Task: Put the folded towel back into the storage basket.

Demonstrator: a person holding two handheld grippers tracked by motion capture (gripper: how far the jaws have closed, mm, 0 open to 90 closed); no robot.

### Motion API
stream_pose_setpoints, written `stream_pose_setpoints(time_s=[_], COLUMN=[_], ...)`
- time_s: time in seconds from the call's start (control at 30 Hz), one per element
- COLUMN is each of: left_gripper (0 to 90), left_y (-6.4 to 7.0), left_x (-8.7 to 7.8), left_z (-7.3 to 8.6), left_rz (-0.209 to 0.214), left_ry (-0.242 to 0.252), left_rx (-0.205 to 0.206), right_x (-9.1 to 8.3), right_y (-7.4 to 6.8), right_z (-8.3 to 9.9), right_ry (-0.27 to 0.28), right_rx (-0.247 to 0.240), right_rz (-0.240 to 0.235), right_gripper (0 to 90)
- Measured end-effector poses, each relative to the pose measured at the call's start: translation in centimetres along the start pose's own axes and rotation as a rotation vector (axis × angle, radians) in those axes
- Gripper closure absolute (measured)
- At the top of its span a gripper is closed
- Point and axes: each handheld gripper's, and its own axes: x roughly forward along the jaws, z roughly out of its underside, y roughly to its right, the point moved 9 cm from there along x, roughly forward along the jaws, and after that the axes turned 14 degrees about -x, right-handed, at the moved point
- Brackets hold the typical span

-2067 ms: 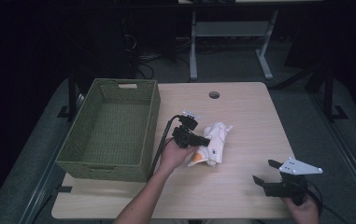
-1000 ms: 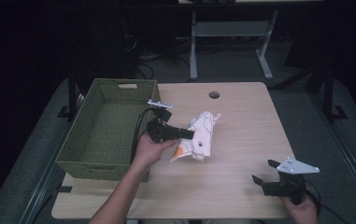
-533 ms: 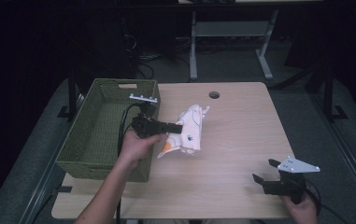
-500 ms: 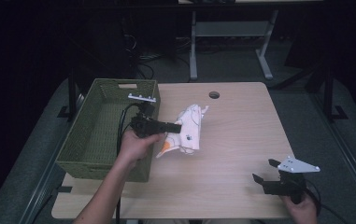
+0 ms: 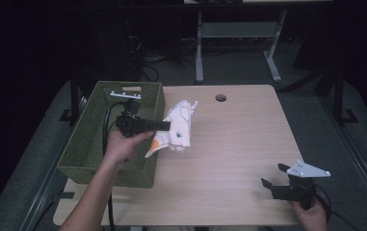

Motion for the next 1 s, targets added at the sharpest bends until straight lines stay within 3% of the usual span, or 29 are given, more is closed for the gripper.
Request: stream_pose_setpoints(time_s=[0.47,1.0], left_gripper=[82.2,81.9], left_y=[-2.0,-6.3], left_x=[-4.3,-7.8], left_z=[-0.9,-0.8], left_rz=[-0.029,-0.083], left_ry=[0.044,0.059], left_rx=[-0.017,-0.051], right_x=[0.4,0.8], right_y=[0.0,0.2], right_z=[0.1,0.3], right_ry=[-0.016,-0.035], right_rx=[0.007,0.017], right_rz=[0.004,0.013], right_gripper=[14.4,14.4])
